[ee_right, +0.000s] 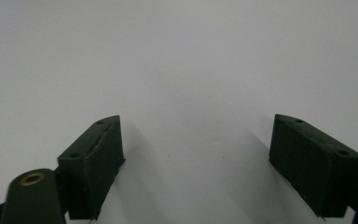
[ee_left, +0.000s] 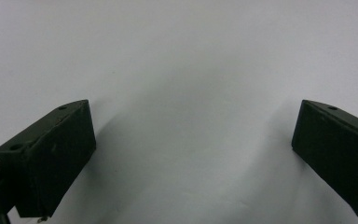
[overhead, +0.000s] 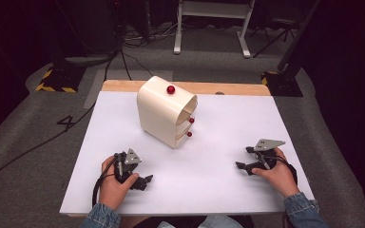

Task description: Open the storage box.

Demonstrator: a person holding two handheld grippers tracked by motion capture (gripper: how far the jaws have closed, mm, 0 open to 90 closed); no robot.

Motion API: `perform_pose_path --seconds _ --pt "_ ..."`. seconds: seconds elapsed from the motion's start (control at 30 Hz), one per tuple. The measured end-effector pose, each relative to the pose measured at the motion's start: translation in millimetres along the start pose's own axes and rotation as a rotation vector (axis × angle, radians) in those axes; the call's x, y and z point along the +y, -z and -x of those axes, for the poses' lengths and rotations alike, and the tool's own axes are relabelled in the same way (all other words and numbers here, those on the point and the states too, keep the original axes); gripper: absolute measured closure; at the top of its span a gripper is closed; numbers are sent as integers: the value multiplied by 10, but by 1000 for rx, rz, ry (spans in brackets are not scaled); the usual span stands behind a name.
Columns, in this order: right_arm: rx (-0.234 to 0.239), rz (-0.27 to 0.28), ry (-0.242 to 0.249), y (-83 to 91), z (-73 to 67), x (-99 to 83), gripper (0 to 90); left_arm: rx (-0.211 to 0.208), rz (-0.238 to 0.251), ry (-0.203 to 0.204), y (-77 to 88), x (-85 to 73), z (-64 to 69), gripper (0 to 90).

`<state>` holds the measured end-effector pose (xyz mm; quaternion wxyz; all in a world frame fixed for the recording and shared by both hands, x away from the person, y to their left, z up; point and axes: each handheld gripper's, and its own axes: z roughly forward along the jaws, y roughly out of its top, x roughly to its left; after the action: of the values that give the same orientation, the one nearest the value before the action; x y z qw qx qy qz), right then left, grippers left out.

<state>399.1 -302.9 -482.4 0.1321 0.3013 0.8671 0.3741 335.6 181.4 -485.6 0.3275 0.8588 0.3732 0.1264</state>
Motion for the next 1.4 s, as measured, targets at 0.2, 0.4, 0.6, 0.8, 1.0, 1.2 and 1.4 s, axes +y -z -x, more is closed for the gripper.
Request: perform_pose_path --seconds 0.2,0.4,0.6,0.8,1.0,1.2,1.4 --pt "-8 3 -43 109 -34 37 348 0 1 -1 0 -2 -1 0" --pt "12 89 -45 292 -108 160 396 -2 4 0 -1 -5 -2 0" --pt "53 167 -76 378 -176 308 445 -1 3 -3 1 -5 -5 0" --pt "95 233 -77 391 -275 477 519 -1 4 -4 1 -7 -4 0" --pt "112 300 -41 346 -367 674 528 -1 4 -3 1 -7 -3 0" --pt "133 329 -3 244 -441 918 528 -2 4 -3 1 -7 -4 0" --pt "165 351 10 103 -469 1099 535 -3 5 1 -2 -6 -4 0"
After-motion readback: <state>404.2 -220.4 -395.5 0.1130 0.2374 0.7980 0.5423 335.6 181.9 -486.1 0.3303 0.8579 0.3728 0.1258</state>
